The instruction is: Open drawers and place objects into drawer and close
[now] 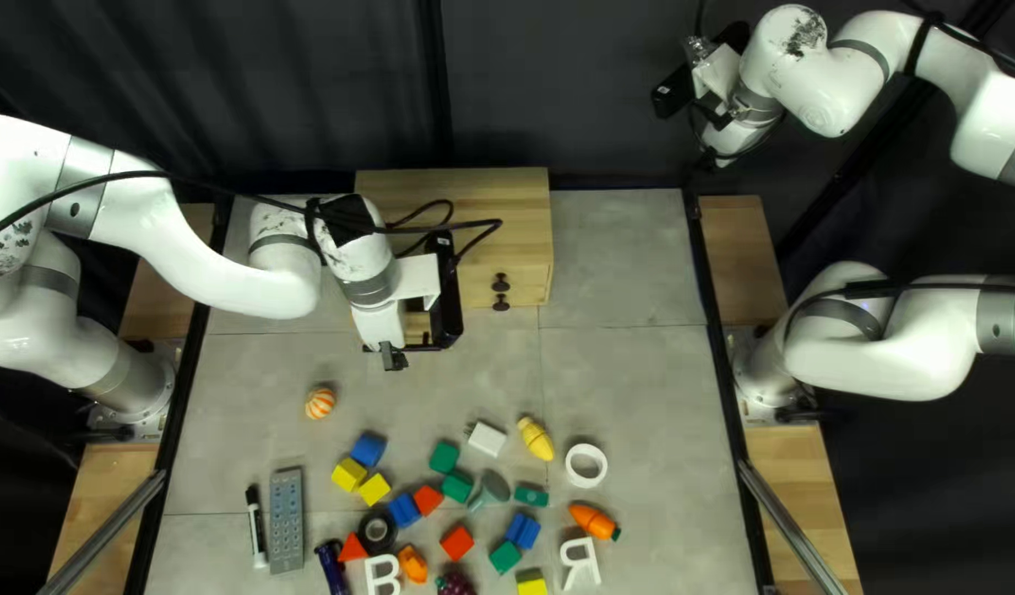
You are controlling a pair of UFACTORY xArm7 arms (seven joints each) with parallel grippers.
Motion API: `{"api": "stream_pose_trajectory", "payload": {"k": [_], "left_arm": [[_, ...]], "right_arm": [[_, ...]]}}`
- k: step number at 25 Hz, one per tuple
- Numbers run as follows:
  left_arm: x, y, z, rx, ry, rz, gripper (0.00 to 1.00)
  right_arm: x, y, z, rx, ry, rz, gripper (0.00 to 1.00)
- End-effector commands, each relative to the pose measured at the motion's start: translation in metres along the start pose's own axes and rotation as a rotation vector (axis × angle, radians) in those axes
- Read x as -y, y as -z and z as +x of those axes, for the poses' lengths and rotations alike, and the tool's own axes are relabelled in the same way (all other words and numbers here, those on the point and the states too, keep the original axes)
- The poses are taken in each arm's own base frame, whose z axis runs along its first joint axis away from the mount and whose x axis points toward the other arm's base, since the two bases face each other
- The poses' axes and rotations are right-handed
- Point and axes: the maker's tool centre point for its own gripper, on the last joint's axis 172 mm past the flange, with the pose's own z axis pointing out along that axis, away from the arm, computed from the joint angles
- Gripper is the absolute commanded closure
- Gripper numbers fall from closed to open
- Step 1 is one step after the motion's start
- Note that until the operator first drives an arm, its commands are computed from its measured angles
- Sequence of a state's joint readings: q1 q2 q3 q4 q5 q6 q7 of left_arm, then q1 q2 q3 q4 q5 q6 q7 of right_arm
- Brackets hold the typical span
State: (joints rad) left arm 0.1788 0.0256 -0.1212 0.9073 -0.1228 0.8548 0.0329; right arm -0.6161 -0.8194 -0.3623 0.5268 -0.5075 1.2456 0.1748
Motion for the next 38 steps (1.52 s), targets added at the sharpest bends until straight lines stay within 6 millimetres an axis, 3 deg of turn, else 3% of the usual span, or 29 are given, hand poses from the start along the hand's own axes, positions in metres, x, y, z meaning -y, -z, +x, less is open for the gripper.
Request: {"api": "stream_pose_trajectory", "payload": {"k": [1, 22, 30, 38], "left_arm": [[-0.003, 0.001, -0.003, -0.003, -0.002, 0.000, 0.00], [-0.030, 0.013, -0.004, 0.006, -0.021, 0.006, 0.00], [-0.032, 0.035, -0.002, 0.011, -0.030, 0.030, 0.00], [-0.021, 0.038, 0.004, 0.000, -0.027, 0.064, 0.00]], "right_arm": [[0.000, 0.000, 0.000, 0.000, 0.000, 0.000, 0.00], [0.000, 0.000, 0.000, 0.000, 0.000, 0.000, 0.00], [0.000, 0.000, 0.000, 0.000, 0.000, 0.000, 0.00], [0.000, 0.000, 0.000, 0.000, 0.000, 0.000, 0.00]]}}
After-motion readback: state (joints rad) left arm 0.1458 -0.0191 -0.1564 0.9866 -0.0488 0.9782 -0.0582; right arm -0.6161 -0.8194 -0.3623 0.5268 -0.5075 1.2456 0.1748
